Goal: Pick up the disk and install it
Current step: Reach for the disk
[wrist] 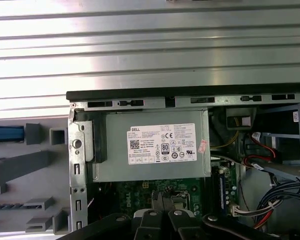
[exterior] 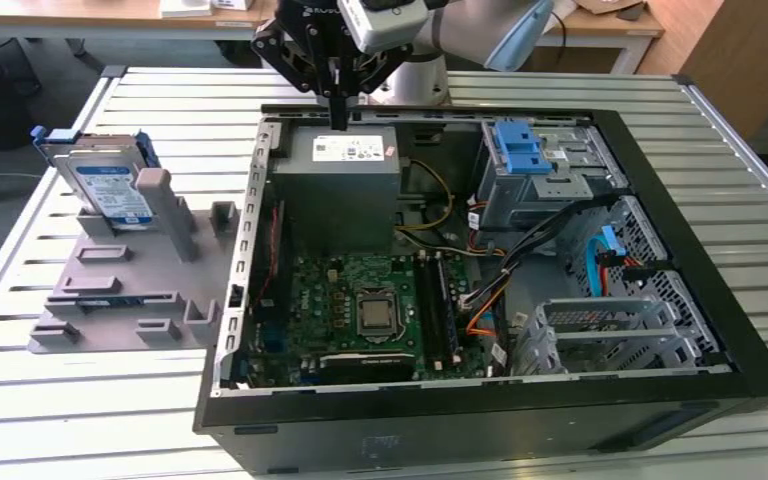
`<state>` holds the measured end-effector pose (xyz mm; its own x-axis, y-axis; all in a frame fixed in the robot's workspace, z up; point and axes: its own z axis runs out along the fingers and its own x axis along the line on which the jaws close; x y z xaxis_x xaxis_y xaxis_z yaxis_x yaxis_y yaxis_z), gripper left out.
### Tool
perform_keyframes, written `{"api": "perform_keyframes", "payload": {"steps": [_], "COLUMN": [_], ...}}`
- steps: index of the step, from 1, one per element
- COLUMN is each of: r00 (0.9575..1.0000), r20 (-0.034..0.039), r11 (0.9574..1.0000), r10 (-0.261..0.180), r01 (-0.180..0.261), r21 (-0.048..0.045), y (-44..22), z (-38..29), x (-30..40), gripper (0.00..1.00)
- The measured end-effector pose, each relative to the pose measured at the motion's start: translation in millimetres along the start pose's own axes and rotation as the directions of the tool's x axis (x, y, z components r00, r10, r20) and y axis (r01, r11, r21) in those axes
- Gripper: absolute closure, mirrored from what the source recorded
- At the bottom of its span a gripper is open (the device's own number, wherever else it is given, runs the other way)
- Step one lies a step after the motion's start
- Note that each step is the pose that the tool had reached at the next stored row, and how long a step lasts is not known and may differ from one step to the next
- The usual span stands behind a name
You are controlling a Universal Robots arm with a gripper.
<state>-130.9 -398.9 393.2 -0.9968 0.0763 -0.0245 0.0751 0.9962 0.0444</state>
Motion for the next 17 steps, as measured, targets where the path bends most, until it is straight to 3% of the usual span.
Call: {"api": "perform_keyframes", "payload": {"steps": [17], "r00": [1.0000], "r20": [0.0000], "r11": [1.0000], "r10": [0.000], "r01": [0.000], "r21": [0.0000], "y": [-0.4], "z": [-0.2], "x": [6.1], "gripper": [0.89]}}
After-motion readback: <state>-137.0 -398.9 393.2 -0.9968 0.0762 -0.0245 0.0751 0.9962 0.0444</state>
